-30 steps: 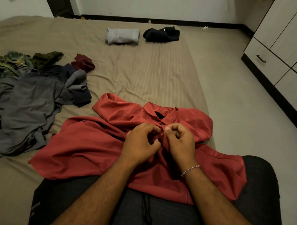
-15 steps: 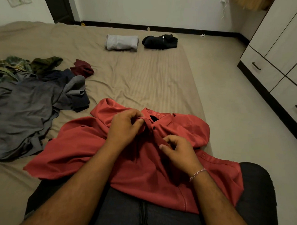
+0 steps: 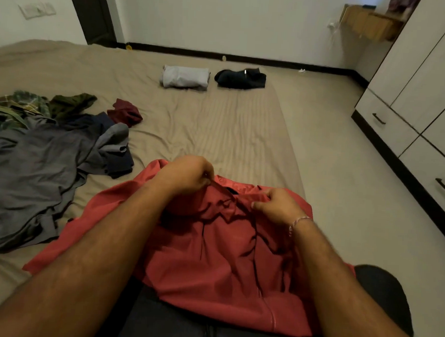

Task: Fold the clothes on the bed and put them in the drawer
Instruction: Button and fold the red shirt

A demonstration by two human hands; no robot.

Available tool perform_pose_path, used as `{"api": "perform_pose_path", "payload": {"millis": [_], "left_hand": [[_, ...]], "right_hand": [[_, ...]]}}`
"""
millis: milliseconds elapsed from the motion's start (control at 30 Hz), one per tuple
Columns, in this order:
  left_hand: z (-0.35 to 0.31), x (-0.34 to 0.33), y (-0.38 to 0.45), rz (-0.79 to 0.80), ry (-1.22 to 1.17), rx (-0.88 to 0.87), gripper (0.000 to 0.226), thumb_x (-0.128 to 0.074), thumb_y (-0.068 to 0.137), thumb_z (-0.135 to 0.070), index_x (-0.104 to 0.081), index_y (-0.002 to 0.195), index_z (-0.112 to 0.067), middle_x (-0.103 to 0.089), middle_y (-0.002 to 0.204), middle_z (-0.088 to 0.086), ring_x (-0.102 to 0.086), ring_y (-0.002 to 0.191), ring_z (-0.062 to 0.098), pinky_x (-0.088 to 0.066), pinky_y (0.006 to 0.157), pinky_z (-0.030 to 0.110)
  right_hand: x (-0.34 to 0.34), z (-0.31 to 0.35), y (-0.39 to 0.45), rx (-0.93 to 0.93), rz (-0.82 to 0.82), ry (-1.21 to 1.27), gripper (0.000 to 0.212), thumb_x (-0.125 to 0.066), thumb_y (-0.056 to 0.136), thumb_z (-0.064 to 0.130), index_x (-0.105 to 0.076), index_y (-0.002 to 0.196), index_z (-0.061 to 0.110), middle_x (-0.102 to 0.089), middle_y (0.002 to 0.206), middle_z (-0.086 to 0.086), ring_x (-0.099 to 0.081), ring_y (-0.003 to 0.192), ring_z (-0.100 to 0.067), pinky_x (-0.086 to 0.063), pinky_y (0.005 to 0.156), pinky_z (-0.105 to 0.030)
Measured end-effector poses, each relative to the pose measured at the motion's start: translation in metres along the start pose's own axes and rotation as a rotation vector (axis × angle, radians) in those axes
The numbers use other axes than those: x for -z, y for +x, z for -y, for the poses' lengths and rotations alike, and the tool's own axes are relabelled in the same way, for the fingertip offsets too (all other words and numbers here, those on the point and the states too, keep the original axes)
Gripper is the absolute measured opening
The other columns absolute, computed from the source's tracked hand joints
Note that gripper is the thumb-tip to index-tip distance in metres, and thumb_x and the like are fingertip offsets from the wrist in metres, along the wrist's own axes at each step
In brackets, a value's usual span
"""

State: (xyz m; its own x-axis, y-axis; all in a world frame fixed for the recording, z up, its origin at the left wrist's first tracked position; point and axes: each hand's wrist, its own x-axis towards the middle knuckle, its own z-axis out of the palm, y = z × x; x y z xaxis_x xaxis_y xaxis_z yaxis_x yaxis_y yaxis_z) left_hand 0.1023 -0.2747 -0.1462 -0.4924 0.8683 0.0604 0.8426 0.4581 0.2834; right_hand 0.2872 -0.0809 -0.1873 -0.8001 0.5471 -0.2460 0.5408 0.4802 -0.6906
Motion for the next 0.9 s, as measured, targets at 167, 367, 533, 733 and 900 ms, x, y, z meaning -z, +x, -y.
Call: {"api": "perform_pose_path", "payload": {"millis": [167,367,533,733,900], "left_hand": [[-0.024,0.062,0.047,-0.657,-0.148,-0.044,0.017,-0.064,0.093,-0.015,-0.074,0.106,-0.018,-0.073,0.103,0.0,-0.066,0.093,0.016,-0.053,0.084,0.031],[-0.052,0.026,-0.001,-0.769,-0.143,-0.041,0.01,-0.063,0.094,-0.019,-0.064,0.103,-0.023,-0.066,0.1,-0.005,-0.062,0.087,0.014,-0.053,0.077,0.032],[-0.052,-0.075,-0.07,-0.408,-0.254,0.171,0.017,-0.058,0.085,-0.025,-0.071,0.096,-0.03,-0.07,0.095,-0.007,-0.068,0.09,0.02,-0.055,0.078,0.04],[-0.074,-0.098,-0.098,-0.39,-0.661,0.298,0.015,-0.075,0.09,-0.016,-0.08,0.097,-0.028,-0.068,0.093,-0.012,-0.064,0.084,0.001,-0.045,0.079,0.01],[-0.077,-0.097,-0.101,-0.424,-0.976,0.428,0.024,-0.072,0.091,-0.002,-0.08,0.094,-0.024,-0.076,0.088,-0.011,-0.069,0.08,0.0,-0.05,0.076,0.014]], "right_hand": [[0.056,0.073,0.025,0.217,-0.784,0.15,0.015,-0.067,0.089,0.023,-0.077,0.097,0.014,-0.075,0.087,-0.003,-0.07,0.088,-0.026,-0.047,0.071,-0.028],[0.046,0.069,-0.011,0.372,-0.878,-0.082,0.01,-0.068,0.089,0.031,-0.062,0.095,0.026,-0.064,0.075,0.007,-0.059,0.069,-0.021,-0.041,0.06,-0.029],[-0.023,-0.012,-0.052,0.196,-0.404,-0.171,0.012,-0.075,0.084,0.03,-0.065,0.089,0.026,-0.073,0.082,0.007,-0.069,0.079,-0.021,-0.052,0.069,-0.034],[-0.049,-0.031,-0.091,0.064,-0.242,0.125,0.014,-0.076,0.089,0.026,-0.076,0.075,0.028,-0.074,0.073,0.018,-0.068,0.069,0.0,-0.056,0.07,-0.029],[-0.058,-0.028,-0.1,-0.025,-0.24,0.454,0.016,-0.081,0.088,0.022,-0.075,0.074,0.016,-0.07,0.066,-0.004,-0.06,0.058,-0.023,-0.055,0.063,-0.039]]}}
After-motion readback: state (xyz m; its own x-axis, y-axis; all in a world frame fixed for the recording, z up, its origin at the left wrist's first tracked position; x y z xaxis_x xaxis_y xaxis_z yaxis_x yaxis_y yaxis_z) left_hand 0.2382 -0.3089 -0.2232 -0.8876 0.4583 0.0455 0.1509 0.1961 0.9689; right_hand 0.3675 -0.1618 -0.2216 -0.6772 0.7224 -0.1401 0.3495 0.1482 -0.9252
